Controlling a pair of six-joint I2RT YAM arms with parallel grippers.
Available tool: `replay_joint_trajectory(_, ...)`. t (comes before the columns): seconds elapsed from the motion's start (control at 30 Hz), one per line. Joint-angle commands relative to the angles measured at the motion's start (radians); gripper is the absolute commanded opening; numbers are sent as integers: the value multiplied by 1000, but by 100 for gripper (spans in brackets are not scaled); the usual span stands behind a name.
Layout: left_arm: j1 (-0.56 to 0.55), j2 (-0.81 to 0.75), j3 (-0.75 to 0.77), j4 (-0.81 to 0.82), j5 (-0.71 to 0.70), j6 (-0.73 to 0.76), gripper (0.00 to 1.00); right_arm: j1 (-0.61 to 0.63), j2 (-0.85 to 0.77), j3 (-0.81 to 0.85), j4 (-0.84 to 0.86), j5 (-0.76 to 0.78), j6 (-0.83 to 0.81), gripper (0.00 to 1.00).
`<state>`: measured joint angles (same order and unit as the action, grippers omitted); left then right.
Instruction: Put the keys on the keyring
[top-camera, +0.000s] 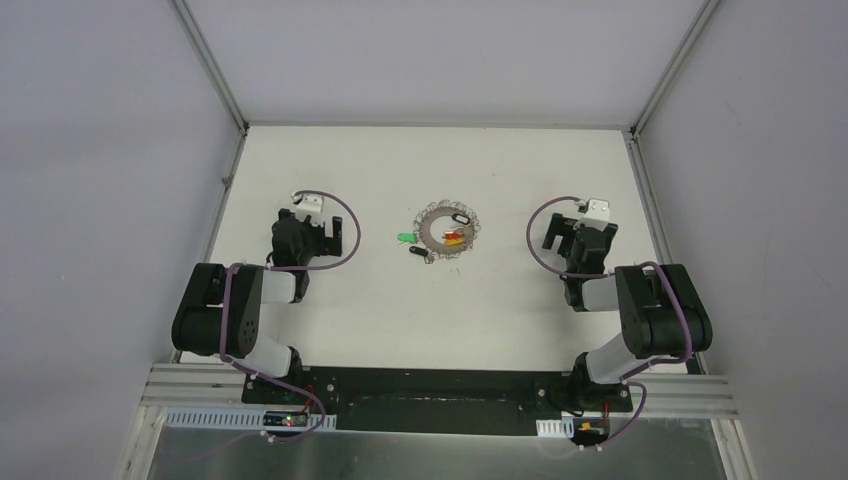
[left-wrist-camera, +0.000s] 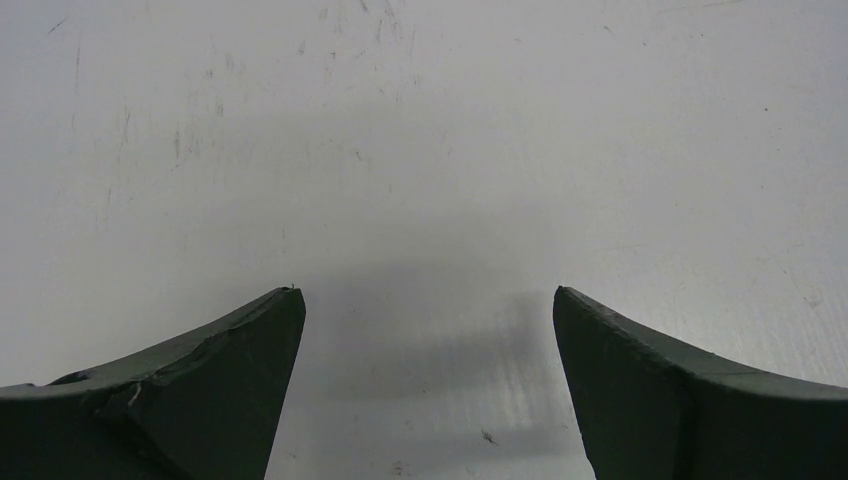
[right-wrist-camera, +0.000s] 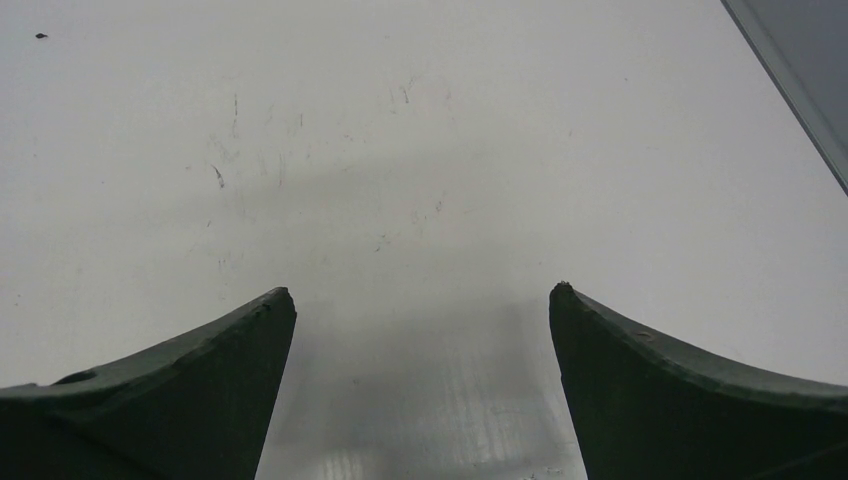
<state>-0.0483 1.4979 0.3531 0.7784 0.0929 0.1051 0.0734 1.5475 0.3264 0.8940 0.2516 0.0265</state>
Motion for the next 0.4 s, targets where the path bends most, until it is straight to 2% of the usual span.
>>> replay_joint_trajectory(0.0,2,2,29,21,-21,-17,99,-6,-8,17,28,25,21,100)
replay_joint_trajectory(0.37,2,3,32,14,-18,-17,99,-5,-9,17,28,26,20,100)
